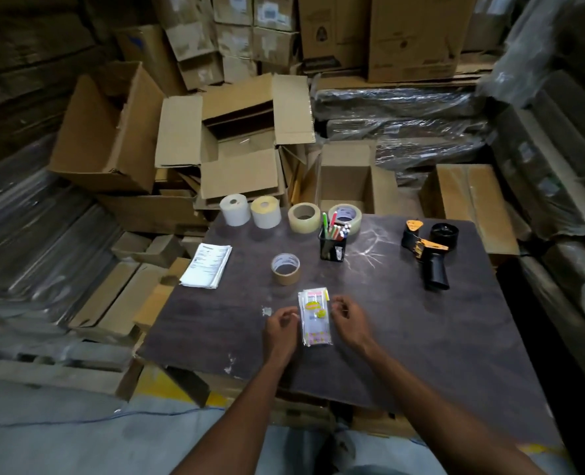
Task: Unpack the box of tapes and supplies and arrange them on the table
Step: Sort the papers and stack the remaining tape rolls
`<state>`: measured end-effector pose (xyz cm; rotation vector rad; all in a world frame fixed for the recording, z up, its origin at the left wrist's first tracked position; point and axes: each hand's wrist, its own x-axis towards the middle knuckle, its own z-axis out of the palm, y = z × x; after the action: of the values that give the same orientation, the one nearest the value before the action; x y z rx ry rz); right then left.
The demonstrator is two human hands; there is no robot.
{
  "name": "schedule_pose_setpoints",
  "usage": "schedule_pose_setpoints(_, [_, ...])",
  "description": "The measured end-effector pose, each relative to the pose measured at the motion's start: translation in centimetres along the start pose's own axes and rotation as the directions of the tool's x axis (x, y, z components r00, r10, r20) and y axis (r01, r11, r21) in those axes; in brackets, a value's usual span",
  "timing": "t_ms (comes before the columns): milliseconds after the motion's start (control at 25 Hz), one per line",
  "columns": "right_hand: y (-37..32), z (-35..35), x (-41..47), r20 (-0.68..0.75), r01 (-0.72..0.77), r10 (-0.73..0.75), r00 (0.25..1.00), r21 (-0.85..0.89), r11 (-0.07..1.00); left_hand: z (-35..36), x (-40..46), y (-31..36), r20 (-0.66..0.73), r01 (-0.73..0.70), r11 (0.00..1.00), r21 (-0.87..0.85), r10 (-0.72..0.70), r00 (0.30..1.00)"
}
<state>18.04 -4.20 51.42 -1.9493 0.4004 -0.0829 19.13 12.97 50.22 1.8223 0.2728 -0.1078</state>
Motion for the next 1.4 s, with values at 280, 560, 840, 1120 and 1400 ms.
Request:
schedule_pose_setpoints(280, [1.1, 3.4, 4.7, 0.022, -0.134, 0.136, 0.990, -0.073, 0.988, -2.0, 7.0, -0.8, 0.003, 0.034, 0.999, 0.003, -0.034, 0.999])
schedule_pose_setpoints(560, [1.8, 5.7, 5.5, -0.039, -0.330, 0.329, 0.944, -0.171, 0.928, -2.4, 13.6, 0.4, 0.067, 0.028, 0.996, 0.086, -0.034, 0.997])
schedule_pose_setpoints(840, [1.4, 7.4, 5.4, -0.126, -0.415, 0.403, 0.906, -0.091, 0.905, -1.7, 18.6, 2.4, 0.233, -0.061, 0.936, 0.348, -0.023, 0.972])
schedule_pose_setpoints(1120, [1.1, 7.6, 5.5, -0.128, -0.459, 0.491, 0.862, 0.212, 0.862, -0.8, 20.9, 1.9, 0.276, -0.125, 0.894, 0.431, 0.002, 0.961])
schedule_pose_setpoints(1400, [-1.3, 7.5, 6.5, -0.154, -0.423, 0.518, 0.841, 0.411, 0.808, -1.7, 20.4, 2.0, 0.307, -0.234, 0.928, 0.291, 0.141, 0.941])
